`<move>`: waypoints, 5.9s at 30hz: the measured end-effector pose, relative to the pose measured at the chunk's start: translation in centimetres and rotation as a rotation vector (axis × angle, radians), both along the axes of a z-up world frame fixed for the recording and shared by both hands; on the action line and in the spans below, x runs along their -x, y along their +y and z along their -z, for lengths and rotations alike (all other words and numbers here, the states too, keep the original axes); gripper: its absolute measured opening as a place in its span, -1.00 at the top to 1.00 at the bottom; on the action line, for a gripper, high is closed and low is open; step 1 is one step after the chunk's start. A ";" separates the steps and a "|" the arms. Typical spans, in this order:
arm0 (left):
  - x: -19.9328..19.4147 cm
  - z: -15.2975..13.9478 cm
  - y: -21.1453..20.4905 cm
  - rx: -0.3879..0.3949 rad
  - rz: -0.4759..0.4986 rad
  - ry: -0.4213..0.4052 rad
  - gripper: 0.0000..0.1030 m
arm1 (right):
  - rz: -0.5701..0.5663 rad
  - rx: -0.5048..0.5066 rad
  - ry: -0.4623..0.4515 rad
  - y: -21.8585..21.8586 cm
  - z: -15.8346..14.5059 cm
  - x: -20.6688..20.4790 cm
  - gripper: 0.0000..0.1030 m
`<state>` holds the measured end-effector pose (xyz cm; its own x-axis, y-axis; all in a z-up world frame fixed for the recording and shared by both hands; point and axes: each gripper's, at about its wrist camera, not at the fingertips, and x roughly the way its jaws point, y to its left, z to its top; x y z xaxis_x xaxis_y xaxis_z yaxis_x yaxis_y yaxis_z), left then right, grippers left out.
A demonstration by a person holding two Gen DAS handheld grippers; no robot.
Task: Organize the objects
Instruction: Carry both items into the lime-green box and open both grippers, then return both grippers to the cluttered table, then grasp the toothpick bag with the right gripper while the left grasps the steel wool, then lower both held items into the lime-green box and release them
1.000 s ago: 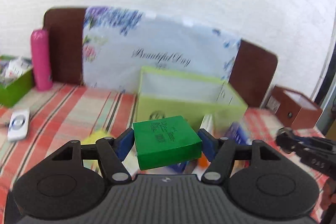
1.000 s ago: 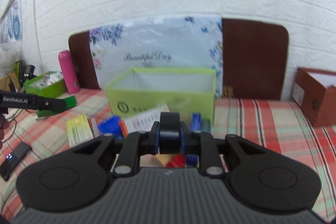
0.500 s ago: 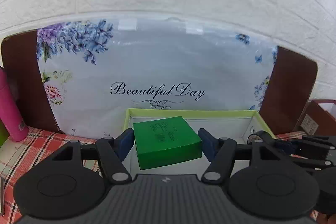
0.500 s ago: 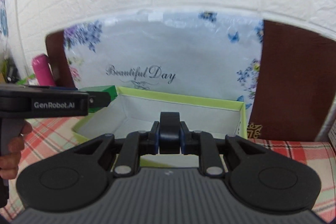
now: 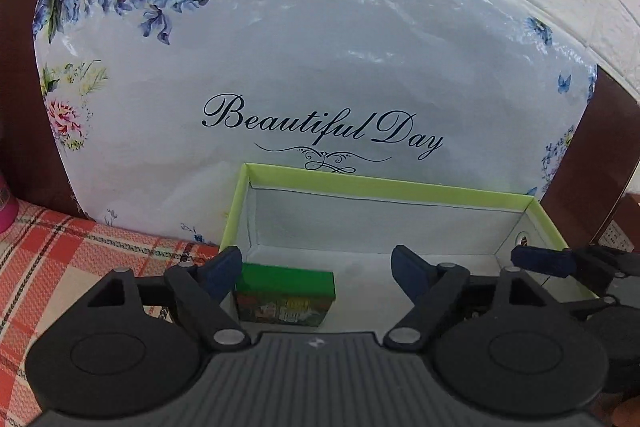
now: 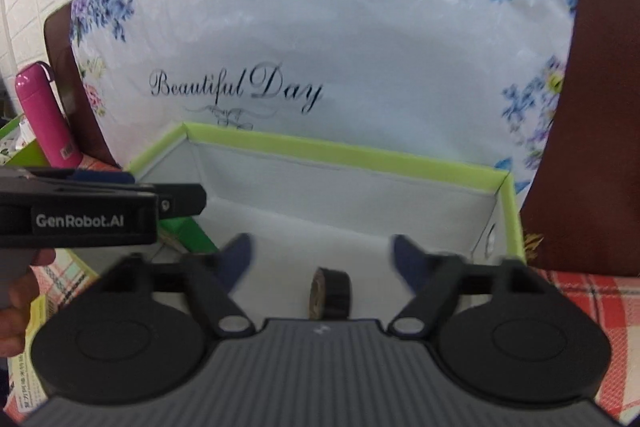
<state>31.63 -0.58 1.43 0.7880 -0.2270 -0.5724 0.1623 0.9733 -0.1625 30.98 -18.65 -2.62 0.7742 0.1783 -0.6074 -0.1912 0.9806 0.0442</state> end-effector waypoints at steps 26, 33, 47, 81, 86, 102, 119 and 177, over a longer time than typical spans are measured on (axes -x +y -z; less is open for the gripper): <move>24.0 -4.1 4.0 0.044 -0.122 -0.234 -0.88 | 0.028 -0.126 -0.317 -1.8 -4.3 25.5 -1.00; 27.8 0.5 4.0 -0.003 -0.101 -0.119 -0.88 | 0.095 -0.167 -0.235 -2.5 -0.8 30.5 -1.00; 30.5 4.6 6.7 0.023 -0.103 -0.026 -0.88 | 0.044 -0.066 -0.151 -0.6 4.3 34.9 -1.00; 26.8 6.6 2.0 -0.021 0.196 0.008 -0.39 | -0.034 -0.173 0.117 -3.0 3.7 35.3 0.28; 26.8 6.9 1.3 -0.016 0.258 0.028 0.04 | -0.034 -0.154 0.102 -2.6 3.9 35.2 0.14; 26.2 7.3 4.2 0.042 0.172 0.063 -0.07 | -0.025 -0.152 0.119 -2.5 4.7 34.8 0.02; 26.6 7.2 8.0 0.215 0.147 0.081 -0.27 | -0.026 -0.150 0.131 -2.4 5.2 34.5 -0.13; -0.8 -1.6 -0.4 0.056 0.087 0.016 0.11 | 0.053 -0.177 0.077 -2.0 0.6 -0.1 0.46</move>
